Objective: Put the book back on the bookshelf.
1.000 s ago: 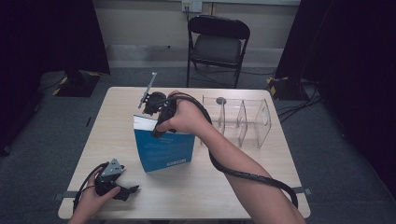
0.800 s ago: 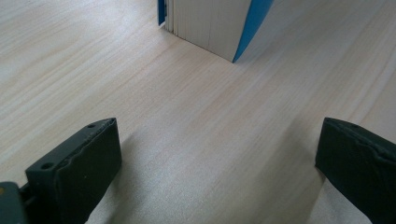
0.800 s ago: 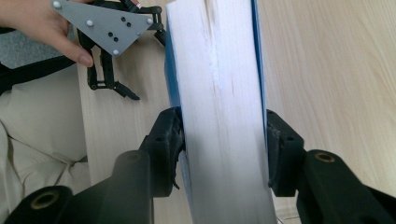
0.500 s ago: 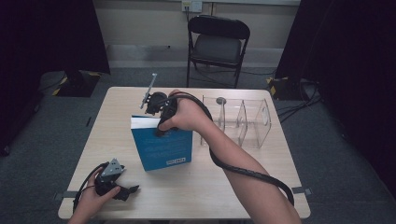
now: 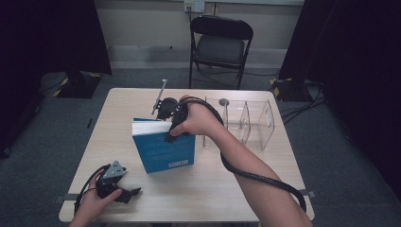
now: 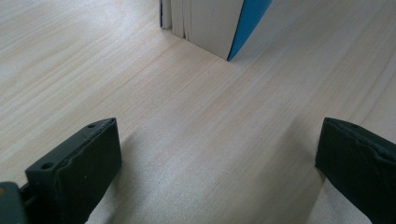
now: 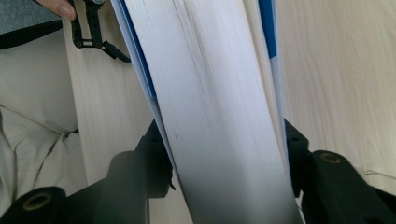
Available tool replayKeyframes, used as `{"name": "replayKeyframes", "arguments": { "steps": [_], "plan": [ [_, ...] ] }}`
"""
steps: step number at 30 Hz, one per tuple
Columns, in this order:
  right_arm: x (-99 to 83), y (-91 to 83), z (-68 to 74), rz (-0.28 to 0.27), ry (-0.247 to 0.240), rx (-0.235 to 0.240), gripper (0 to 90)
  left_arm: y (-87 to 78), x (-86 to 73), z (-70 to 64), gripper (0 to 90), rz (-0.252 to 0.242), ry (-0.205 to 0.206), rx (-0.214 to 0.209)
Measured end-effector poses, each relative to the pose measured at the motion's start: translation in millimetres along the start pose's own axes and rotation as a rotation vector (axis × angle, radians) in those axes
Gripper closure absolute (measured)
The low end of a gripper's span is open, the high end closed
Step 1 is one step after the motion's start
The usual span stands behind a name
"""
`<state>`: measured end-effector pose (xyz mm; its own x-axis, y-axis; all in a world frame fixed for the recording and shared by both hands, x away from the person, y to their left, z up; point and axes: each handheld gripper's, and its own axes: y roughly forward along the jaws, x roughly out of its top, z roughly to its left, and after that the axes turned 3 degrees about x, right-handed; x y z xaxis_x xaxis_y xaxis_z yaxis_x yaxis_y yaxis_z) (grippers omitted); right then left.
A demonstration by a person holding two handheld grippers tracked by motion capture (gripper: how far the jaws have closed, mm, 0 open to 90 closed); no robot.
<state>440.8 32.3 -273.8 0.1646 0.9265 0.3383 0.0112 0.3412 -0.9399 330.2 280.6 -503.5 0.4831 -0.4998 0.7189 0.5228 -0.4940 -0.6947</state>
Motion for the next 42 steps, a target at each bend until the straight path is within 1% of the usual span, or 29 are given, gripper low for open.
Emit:
{"name": "replayKeyframes", "arguments": {
  "steps": [1,4,5,6,8,10,12,14,16,17,18,20,21,22,25,26,28,32,35,36,37,39,41,42],
  "plan": [
    [0.6,-0.5,1.3,0.012,0.006,0.005,53.7,0.0,0.0,0.0,0.0,0.0,0.0,0.0],
    [0.4,-1.3,5.5,0.02,0.019,0.004,55.9,0.0,0.0,0.0,0.0,0.0,-0.001,0.0],
    [-0.1,-1.5,7.3,0.017,0.034,0.005,56.5,0.0,0.0,0.0,0.0,0.0,-0.001,0.0],
    [-0.4,-2.1,8.3,0.018,0.059,0.006,57.4,0.1,0.0,0.0,0.0,0.0,0.0,0.0],
    [0.2,-2.7,11.2,0.027,0.069,0.003,58.9,0.0,0.0,0.0,0.0,0.0,0.0,0.0],
    [0.4,-3.5,13.4,0.04,0.09,0.004,59.9,0.0,0.1,0.0,0.0,0.0,0.0,0.0],
    [-0.4,-4.7,16.5,0.057,0.102,0.02,60.6,0.0,0.0,-0.1,0.0,-0.001,-0.001,0.0],
    [-3.8,-5.5,18.1,0.052,0.122,0.046,60.6,0.1,0.1,0.0,0.0,0.0,-0.001,0.0],
    [-6.9,-6.2,20.4,0.045,0.114,0.053,60.3,0.2,0.2,-0.1,0.0,-0.001,-0.001,0.0],
    [-7.8,-6.6,21.9,0.046,0.115,0.046,60.3,0.3,0.2,0.0,0.0,-0.001,-0.001,0.001],
    [-8.6,-6.7,23.8,0.039,0.102,0.033,60.3,0.2,0.2,0.0,0.0,-0.001,0.001,0.001],
    [-10.1,-6.6,24.2,0.026,0.1,0.026,59.8,0.2,0.2,-0.2,0.0,-0.001,-0.002,0.002],
    [-10.5,-6.7,25.1,0.023,0.093,0.017,59.5,0.2,0.2,-0.4,0.0,0.0,-0.002,0.001],
    [-10.9,-6.5,25.7,0.016,0.076,0.013,59.3,0.2,0.2,-0.6,0.0,0.0,-0.003,0.002],
    [-12.4,-6.9,26.1,0.006,0.052,0.001,58.8,0.2,0.2,-0.7,0.0,0.0,-0.004,0.002],
    [-13.1,-7.0,25.9,0.002,0.058,0.0,58.6,0.2,0.2,-0.7,0.0,0.0,-0.004,0.002],
    [-13.7,-6.3,24.8,-0.01,0.052,0.001,58.6,0.2,0.2,-0.7,0.0,0.0,-0.004,0.002],
    [-15.4,-6.3,22.8,-0.02,0.076,-0.01,57.6,0.2,0.2,-0.7,0.0,0.0,-0.004,0.002],
    [-15.4,-6.0,22.0,-0.025,0.085,-0.015,56.2,0.2,0.2,-0.7,0.0,0.0,-0.004,0.002],
    [-15.4,-6.0,21.9,-0.024,0.085,-0.015,55.0,0.2,0.2,-0.7,0.0,0.0,-0.004,0.002],
    [-15.6,-6.5,22.0,-0.006,0.074,-0.021,53.6,0.2,0.2,-0.7,0.0,0.0,-0.003,0.002],
    [-15.8,-7.0,21.4,0.0,0.08,-0.02,52.4,0.2,0.2,-0.7,0.0,0.0,-0.003,0.002],
    [-15.8,-7.1,21.4,0.001,0.068,-0.016,54.0,0.2,0.2,-0.6,0.0,0.0,-0.003,0.002],
    [-15.4,-7.6,22.5,0.01,0.067,-0.02,54.1,0.2,0.2,-0.7,0.0,0.0,-0.003,0.002]
  ]
}}
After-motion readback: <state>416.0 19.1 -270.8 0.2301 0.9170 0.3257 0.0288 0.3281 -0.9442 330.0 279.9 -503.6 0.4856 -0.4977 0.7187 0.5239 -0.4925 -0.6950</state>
